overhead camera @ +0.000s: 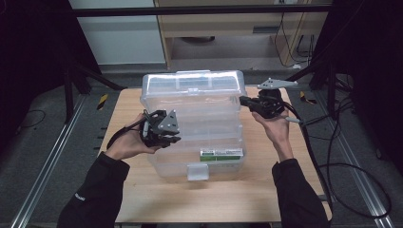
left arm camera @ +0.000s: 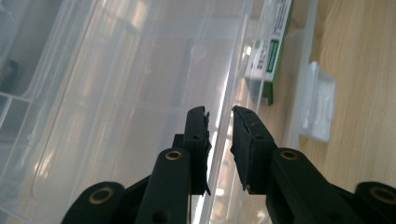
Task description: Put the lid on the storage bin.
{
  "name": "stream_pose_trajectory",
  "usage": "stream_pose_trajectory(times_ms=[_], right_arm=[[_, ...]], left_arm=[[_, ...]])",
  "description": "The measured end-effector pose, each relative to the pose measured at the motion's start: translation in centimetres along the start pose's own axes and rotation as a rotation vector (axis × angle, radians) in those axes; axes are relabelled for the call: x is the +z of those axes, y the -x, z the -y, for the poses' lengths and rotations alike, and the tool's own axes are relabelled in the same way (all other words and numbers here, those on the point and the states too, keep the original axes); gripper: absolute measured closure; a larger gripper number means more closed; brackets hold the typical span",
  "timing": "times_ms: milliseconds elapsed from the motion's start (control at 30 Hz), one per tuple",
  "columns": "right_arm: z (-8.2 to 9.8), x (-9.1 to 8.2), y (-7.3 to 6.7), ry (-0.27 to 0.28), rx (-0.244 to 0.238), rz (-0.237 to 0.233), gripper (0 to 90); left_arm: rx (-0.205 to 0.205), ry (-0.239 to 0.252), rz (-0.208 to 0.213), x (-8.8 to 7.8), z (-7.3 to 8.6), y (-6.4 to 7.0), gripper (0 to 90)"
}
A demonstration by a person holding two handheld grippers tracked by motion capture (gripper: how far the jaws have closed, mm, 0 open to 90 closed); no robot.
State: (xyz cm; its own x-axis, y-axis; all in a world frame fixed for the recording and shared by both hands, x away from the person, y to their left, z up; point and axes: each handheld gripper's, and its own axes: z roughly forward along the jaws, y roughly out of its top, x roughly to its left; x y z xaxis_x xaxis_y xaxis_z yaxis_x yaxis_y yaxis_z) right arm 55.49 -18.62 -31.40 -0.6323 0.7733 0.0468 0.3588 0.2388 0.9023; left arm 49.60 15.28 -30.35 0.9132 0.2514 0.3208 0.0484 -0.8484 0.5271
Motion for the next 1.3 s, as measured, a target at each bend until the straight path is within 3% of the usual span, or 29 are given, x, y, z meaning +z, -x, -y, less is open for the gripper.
stream_pose_trajectory(times_ms=[167, 300, 467, 867, 967, 1067, 1133, 1300], right_arm=[[0.0, -0.1, 0.0, -0.004, -0.001, 0.003, 89.9], [0.0, -0.1, 0.0, -0.007, -0.004, 0.009, 90.0], [0.0, -0.2, -0.1, -0.009, -0.006, 0.012, 90.0], [0.3, -0.3, 0.1, -0.016, -0.004, 0.016, 90.0], [0.4, -0.3, 0.1, -0.021, -0.005, 0.018, 90.0], [0.5, -0.3, 0.2, -0.021, -0.004, 0.017, 90.0], [0.5, -0.4, 0.2, -0.019, 0.0, 0.015, 90.0], [0.6, -0.6, 0.2, -0.024, -0.001, 0.017, 89.9]], left_arm=[[-0.085, 0.054, -0.042, -0.6, 0.0, -0.5, 80.5], [-0.167, 0.067, -0.09, -0.5, 0.5, -1.4, 84.9], [-0.227, 0.07, -0.141, -0.4, 1.4, -2.2, 88.5], [-0.441, 0.184, -0.249, 0.0, 3.2, -3.0, 89.4], [-0.464, 0.202, -0.283, -0.2, 3.6, -3.2, 89.4], [-0.519, 0.234, -0.3, -0.5, 4.2, -3.4, 89.4], [-0.533, 0.245, -0.338, -0.7, 4.8, -3.7, 89.3], [-0.612, 0.297, -0.345, -1.0, 6.2, -3.9, 89.3]])
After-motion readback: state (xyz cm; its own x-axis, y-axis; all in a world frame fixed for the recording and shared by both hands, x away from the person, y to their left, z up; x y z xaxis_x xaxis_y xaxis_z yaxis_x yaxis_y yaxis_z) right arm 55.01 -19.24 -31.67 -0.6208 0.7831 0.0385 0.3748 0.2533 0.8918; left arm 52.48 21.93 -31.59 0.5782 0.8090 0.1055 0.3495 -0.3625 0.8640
